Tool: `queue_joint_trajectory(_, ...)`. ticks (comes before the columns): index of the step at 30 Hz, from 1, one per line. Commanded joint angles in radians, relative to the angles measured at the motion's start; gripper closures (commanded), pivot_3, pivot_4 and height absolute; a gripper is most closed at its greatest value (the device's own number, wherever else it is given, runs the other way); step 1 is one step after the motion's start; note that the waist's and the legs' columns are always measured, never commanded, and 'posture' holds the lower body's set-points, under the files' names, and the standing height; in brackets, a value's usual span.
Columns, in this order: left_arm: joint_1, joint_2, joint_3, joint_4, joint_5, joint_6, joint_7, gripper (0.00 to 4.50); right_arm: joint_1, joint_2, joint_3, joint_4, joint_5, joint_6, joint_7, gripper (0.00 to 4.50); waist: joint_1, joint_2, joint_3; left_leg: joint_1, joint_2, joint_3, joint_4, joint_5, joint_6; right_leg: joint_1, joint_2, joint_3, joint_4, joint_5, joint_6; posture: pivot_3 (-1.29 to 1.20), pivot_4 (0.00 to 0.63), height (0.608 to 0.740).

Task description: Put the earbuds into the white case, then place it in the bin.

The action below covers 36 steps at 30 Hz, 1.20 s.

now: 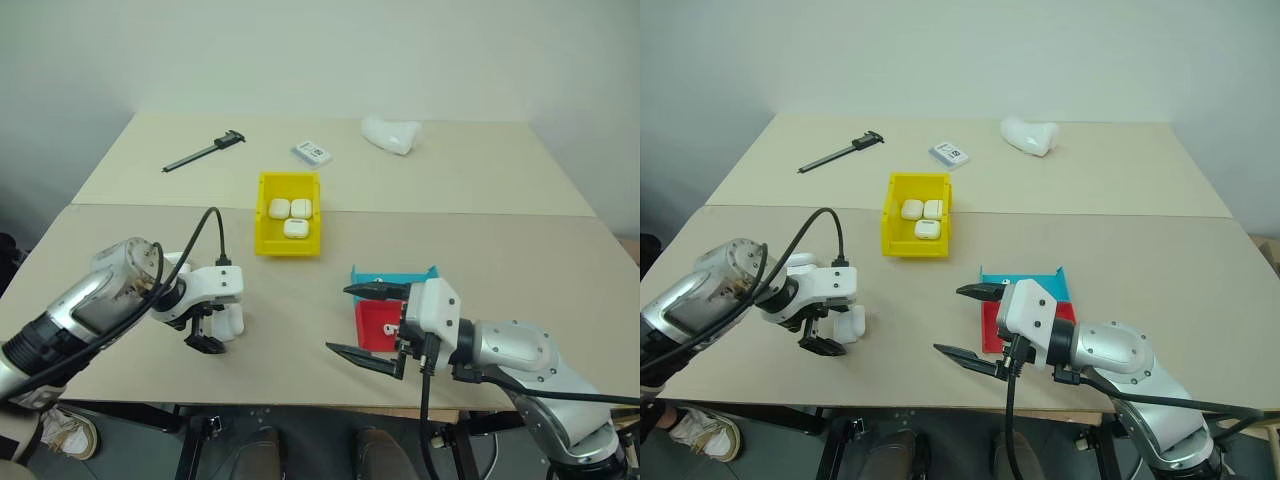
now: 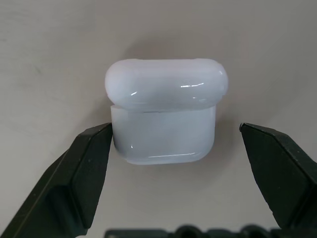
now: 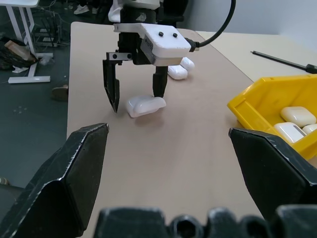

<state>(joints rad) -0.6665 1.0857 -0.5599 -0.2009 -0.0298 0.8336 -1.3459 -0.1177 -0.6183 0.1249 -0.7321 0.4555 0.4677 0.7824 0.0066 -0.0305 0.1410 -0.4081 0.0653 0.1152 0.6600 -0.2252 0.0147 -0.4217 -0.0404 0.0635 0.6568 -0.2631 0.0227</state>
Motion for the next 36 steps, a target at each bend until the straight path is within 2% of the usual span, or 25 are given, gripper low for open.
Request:
queue_joint_trajectory(1, -0.015, -0.013, 0.014, -0.007, 0.027, 0.03, 0.016, 0.05, -0.014, -0.002, -0.016, -0.021, 0.023, -0.007, 0.001, 0.0, 0.0, 0.0, 0.0, 0.0, 0.0, 0.0, 0.0, 0.0, 0.0, 0.0, 0.0, 0.0, 0.0, 0.0, 0.0, 0.0, 0.15, 0.74)
queue_joint_trajectory(10, -0.011, -0.056, 0.007, 0.001, 0.065, 0.08, 0.054, 0.05, 0.004, -0.006, -0.018, -0.029, 0.02, -0.01, 0.001, 0.0, 0.005, 0.002, -0.003, 0.002, 0.0, 0.0, 0.0, 0.0, 0.0, 0.002, 0.0, 0.0, 0.001, 0.0, 0.0, 0.0, 0.15, 0.74)
queue_joint_trajectory(13, 0.003, -0.05, 0.01, 0.0, 0.078, 0.056, 0.068, 0.66, 0.01, -0.008, -0.021, -0.033, 0.02, -0.009, 0.0, 0.0, 0.004, 0.002, -0.003, 0.002, 0.0, -0.001, 0.0, 0.0, 0.0, 0.002, 0.0, 0.0, 0.001, 0.0, 0.0, 0.0, 0.15, 0.74)
queue_joint_trajectory(16, 0.011, -0.043, 0.015, -0.005, 0.08, 0.044, 0.069, 1.66, 0.01, -0.009, -0.021, -0.031, 0.018, -0.011, 0.001, 0.0, 0.003, 0.002, -0.003, 0.002, 0.0, -0.001, 0.0, 0.0, 0.0, 0.001, 0.0, 0.0, 0.001, 0.0, 0.0, 0.0, 0.15, 0.74)
queue_joint_trajectory(20, 0.039, -0.019, 0.077, -0.013, 0.052, 0.011, 0.063, 1.72, 0.004, -0.009, -0.02, -0.02, 0.014, -0.017, 0.004, 0.0, 0.002, 0.002, -0.003, 0.002, 0.0, -0.001, 0.0, 0.0, 0.0, 0.001, 0.0, 0.0, 0.001, 0.0, 0.0, 0.0, 0.15, 0.74)
queue_joint_trajectory(24, 0.123, -0.018, 0.252, -0.011, -0.015, -0.112, 0.109, 1.72, -0.001, -0.013, -0.028, 0.001, 0.012, -0.031, 0.019, 0.0, -0.006, 0.002, -0.003, 0.001, 0.001, -0.002, 0.0, 0.0, 0.0, 0.0, 0.0, 0.0, 0.001, 0.0, 0.0, 0.0, 0.15, 0.74)
queue_joint_trajectory(28, 0.17, -0.094, 0.501, 0.012, -0.158, -0.243, 0.155, 1.72, -0.015, -0.032, -0.047, 0.036, 0.007, -0.056, 0.051, 0.0, -0.005, 0.001, -0.002, 0.0, 0.001, -0.002, 0.0, 0.0, 0.0, 0.0, 0.0, 0.0, 0.001, 0.0, 0.0, 0.0, 0.15, 0.74)
queue_joint_trajectory(31, 0.153, -0.251, 0.662, 0.043, -0.261, -0.363, 0.26, 1.72, -0.03, -0.057, -0.075, 0.069, 0.011, -0.076, 0.084, 0.0, 0.003, 0.002, -0.003, 0.001, 0.001, -0.002, 0.001, 0.0, 0.0, 0.001, -0.001, -0.001, 0.0, 0.0, 0.0, 0.0, 0.15, 0.74)
queue_joint_trajectory(36, 0.008, -0.423, 0.734, 0.116, -0.445, -0.305, 0.289, 1.72, -0.076, -0.116, -0.135, 0.113, 0.029, -0.083, 0.139, 0.0, 0.005, 0.001, -0.003, 0.0, 0.0, -0.001, 0.001, 0.0, 0.0, 0.002, -0.001, -0.002, 0.001, 0.0, 0.0, 0.0, 0.15, 0.74)
